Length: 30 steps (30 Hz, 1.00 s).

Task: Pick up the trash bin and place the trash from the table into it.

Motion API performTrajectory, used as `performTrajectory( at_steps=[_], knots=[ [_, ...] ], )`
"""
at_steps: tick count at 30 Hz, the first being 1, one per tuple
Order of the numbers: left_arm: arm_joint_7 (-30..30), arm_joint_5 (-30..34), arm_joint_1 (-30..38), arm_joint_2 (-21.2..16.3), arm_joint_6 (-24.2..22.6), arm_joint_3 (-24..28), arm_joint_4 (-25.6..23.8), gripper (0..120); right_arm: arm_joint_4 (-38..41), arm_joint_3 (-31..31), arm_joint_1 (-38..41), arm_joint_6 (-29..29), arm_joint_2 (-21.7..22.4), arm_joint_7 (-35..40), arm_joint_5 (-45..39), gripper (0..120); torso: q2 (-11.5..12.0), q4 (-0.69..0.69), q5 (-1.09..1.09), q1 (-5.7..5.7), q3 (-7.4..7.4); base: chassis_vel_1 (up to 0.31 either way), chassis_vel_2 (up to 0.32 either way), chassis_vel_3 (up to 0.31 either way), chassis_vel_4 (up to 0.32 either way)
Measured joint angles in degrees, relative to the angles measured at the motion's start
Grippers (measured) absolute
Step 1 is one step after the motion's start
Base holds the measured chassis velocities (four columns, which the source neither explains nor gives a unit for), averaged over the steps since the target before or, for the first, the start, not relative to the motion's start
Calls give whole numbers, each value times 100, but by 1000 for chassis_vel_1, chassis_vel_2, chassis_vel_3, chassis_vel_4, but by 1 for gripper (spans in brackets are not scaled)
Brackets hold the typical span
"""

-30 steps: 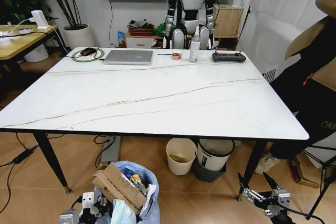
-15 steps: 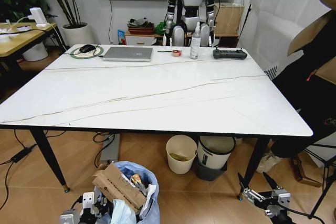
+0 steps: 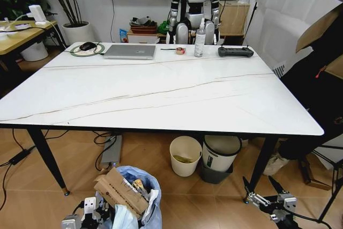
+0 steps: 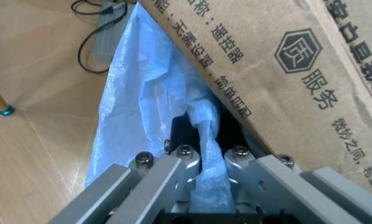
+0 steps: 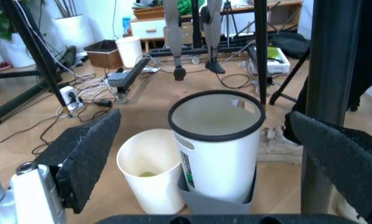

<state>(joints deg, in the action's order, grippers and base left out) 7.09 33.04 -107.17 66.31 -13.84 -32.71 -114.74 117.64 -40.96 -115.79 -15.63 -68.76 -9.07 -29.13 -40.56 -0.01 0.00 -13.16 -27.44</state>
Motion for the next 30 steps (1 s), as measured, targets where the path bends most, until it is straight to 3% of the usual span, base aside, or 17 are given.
performTrajectory(
  at_steps=[17, 30],
  knots=[
    [-316, -18, 950, 111, 149, 92, 1633, 0, 0, 0, 0, 0, 0, 0, 0, 100, 445, 0, -1, 182, 263, 0, 0, 0, 0],
    [-476, -271, 1129, 171, 461, 15, 2177, 0, 0, 0, 0, 0, 0, 0, 0, 100, 732, 0, 0, 292, 442, 0, 0, 0, 0]
  ],
)
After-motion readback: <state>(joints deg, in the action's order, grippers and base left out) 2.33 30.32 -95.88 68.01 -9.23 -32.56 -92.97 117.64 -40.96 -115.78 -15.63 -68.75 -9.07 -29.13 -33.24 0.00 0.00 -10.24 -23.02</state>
